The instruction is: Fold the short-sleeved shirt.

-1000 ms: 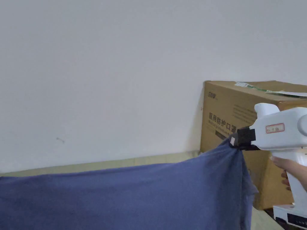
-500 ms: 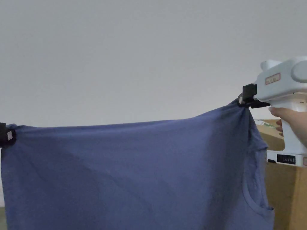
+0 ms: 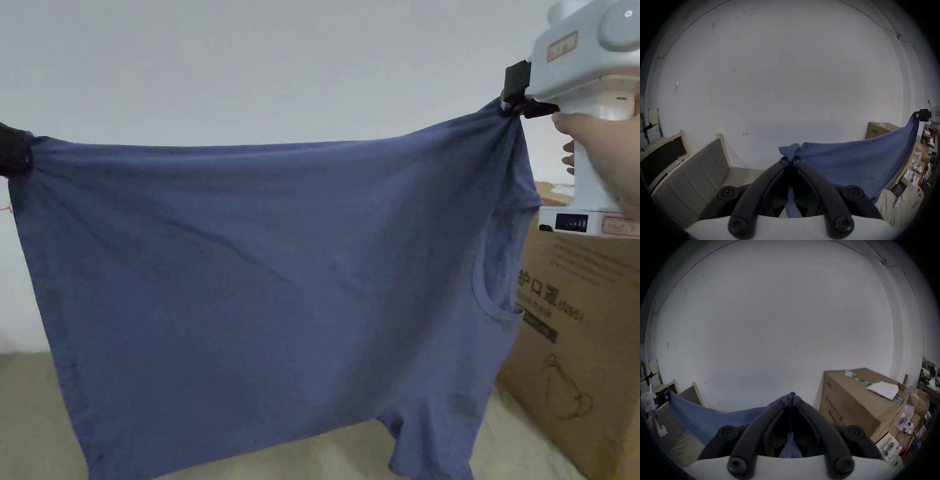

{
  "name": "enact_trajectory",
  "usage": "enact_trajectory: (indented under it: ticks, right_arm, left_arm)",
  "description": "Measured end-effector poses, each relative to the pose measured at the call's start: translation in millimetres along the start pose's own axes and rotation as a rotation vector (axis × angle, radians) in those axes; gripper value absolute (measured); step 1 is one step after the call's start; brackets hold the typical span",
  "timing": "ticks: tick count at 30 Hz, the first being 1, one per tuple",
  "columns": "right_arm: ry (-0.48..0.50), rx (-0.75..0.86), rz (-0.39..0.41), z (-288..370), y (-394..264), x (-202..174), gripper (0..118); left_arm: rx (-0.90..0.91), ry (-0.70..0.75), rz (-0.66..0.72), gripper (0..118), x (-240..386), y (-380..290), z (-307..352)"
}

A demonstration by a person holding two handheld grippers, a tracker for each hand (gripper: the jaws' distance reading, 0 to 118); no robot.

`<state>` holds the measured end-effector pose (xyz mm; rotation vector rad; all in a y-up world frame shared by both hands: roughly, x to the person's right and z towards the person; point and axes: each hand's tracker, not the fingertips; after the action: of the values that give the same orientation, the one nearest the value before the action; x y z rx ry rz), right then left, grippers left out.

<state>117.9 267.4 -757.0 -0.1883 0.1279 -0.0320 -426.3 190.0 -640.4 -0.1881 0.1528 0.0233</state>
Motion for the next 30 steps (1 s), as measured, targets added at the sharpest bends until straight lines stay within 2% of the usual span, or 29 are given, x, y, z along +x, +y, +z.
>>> enact_trajectory:
  ticks: [4,8,11,12,15,16,19,20,22,24,25,28,30]
  right_arm:
    - [-0.02,-0.139,-0.012,-32.8,-84.0,7.2,3]
    - [-0.003,-0.346,-0.055,-45.1,-218.8,20.3,3]
    - [0.01,-0.593,-0.071,-30.2,-334.3,34.2,3]
    - [0.019,-0.652,-0.099,-17.5,-373.7,41.1,3]
    - [0.012,-0.831,-0.128,31.7,-461.4,60.5,3]
    - [0.011,-0.871,-0.111,49.3,-480.8,65.2,3]
    - [0.056,-0.963,-0.153,119.8,-518.6,78.4,3]
    - [0.067,-0.992,-0.138,140.4,-523.8,81.8,3]
    - [0.089,-1.037,-0.059,177.3,-528.7,86.3,3]
    - [0.105,-1.05,0.096,212.0,-531.7,86.0,3]
    - [0.117,-1.076,0.134,224.1,-533.4,86.9,3]
    - [0.143,-1.175,0.065,262.9,-536.7,89.4,3]
    - [0.147,-1.212,0.047,281.0,-539.3,90.1,3]
  left_arm:
    - [-0.156,-0.029,0.009,3,-13.8,-61.8,-44.0]
    - [-0.399,-0.093,0.062,3,-8.5,-173.6,-53.1]
    - [-0.603,-0.142,0.084,3,7.7,-271.2,-20.9]
    - [-0.684,-0.165,0.096,3,8.3,-304.5,-8.5]
    - [-0.854,-0.18,0.135,3,1.0,-381.7,34.7]
    - [-0.888,-0.184,0.132,3,-1.1,-397.9,51.0]
    - [-0.969,-0.194,0.126,3,-10.9,-430.4,105.8]
    - [-0.987,-0.197,0.125,3,-14.4,-436.0,122.6]
    - [-1.009,-0.192,0.093,3,-25.6,-442.4,148.7]
    - [-1.035,-0.212,0.045,3,-29.2,-444.6,175.9]
    - [-1.045,-0.215,0.031,3,-30.4,-444.9,186.6]
    - [-1.081,-0.226,0.009,3,-25.1,-442.2,220.2]
    - [-1.105,-0.233,-0.015,3,-20.3,-443.9,240.0]
